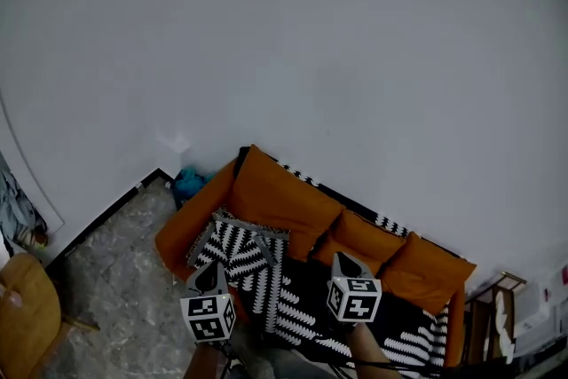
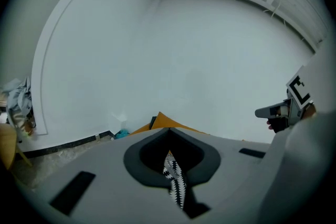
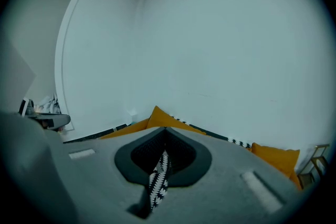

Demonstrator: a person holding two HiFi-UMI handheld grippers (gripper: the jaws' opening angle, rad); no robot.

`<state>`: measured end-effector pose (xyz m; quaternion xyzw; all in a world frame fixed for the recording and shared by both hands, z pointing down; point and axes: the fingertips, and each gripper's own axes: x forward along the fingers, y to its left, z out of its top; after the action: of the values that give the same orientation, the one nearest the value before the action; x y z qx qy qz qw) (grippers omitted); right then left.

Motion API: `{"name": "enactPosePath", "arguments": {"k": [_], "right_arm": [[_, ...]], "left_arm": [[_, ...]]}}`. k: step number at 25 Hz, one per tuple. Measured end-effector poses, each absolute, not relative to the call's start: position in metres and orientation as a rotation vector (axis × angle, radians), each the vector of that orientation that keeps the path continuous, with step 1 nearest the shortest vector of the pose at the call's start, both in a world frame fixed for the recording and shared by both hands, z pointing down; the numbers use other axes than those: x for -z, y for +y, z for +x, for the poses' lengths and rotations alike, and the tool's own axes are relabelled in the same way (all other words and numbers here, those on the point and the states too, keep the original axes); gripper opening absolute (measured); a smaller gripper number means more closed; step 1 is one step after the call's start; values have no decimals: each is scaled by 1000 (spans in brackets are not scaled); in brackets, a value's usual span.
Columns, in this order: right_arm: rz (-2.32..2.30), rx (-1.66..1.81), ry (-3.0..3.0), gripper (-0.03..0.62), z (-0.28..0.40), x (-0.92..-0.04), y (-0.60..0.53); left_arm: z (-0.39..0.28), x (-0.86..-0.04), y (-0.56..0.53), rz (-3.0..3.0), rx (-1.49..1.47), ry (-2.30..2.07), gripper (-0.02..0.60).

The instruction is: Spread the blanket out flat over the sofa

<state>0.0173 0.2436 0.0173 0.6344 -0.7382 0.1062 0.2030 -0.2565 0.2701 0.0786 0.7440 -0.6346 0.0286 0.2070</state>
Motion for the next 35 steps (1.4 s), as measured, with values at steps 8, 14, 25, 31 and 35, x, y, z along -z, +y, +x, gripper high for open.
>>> {"name": "enactPosePath", "arguments": {"k": [8, 14, 25, 31, 35], "right_arm": [[1739, -267, -2057, 5, 9, -25, 217], [1750, -307, -2060, 5, 17, -40, 193], [1797, -364, -2008, 5, 55, -65, 160], [1810, -428, -1973, 5, 84, -90, 138], [1804, -476, -1952, 5, 100, -114, 121]], "left_arm": [[-270, -85, 262, 2028, -90, -1804, 3], [-260, -93, 238, 2033, -140, -1803, 3], [-201, -114, 183, 2114, -272, -1686, 3], [-162, -132, 153, 2144, -365, -1628, 3], [-140, -149, 135, 2142, -422, -1589, 3]]}}
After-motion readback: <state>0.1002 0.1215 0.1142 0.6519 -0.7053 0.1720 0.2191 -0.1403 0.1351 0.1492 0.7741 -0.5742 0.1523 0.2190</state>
